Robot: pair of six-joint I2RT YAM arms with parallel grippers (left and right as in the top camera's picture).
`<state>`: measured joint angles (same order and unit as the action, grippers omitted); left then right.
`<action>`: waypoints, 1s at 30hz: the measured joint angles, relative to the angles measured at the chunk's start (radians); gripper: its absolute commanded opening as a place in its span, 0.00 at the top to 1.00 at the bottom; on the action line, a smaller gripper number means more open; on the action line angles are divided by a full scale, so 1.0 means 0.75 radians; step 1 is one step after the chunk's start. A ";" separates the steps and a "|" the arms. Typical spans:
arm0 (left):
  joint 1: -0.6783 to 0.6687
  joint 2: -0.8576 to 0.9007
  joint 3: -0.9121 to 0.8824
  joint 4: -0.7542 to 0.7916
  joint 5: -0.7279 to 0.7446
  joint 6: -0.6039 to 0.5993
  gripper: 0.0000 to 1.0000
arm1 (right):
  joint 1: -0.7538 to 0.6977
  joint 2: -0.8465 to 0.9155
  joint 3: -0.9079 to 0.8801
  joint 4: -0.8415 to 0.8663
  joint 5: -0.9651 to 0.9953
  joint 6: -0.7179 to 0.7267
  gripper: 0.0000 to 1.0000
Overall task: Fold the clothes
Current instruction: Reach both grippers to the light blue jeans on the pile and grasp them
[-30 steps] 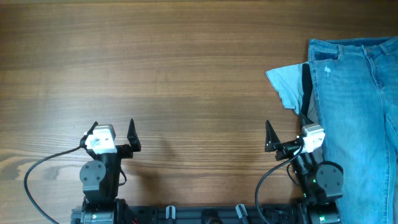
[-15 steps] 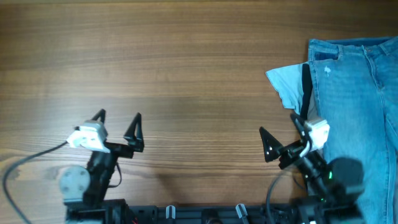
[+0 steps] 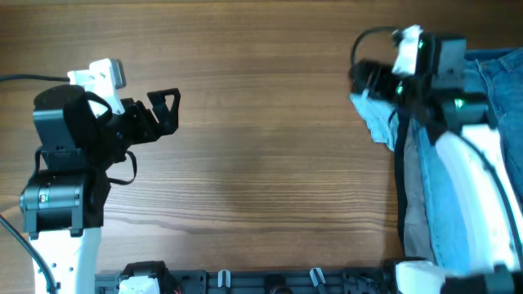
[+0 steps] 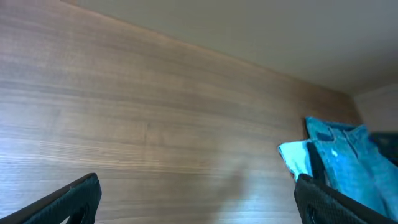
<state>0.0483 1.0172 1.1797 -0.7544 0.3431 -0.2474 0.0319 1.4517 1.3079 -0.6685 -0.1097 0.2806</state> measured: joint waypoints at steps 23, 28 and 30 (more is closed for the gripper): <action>0.000 0.172 0.004 -0.028 0.010 -0.029 0.00 | -0.344 0.796 0.023 0.519 0.358 -0.089 0.96; 0.000 0.145 0.013 -0.027 0.010 -0.034 0.09 | -0.449 0.327 0.022 0.459 0.336 -0.077 0.96; 0.000 0.094 0.068 -0.026 0.010 -0.038 0.12 | -0.459 0.124 0.022 0.443 0.300 -0.113 0.96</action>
<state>0.0483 1.0878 1.2308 -0.7742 0.3504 -0.2756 -0.3122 1.5444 1.3247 -0.3367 0.1150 0.1959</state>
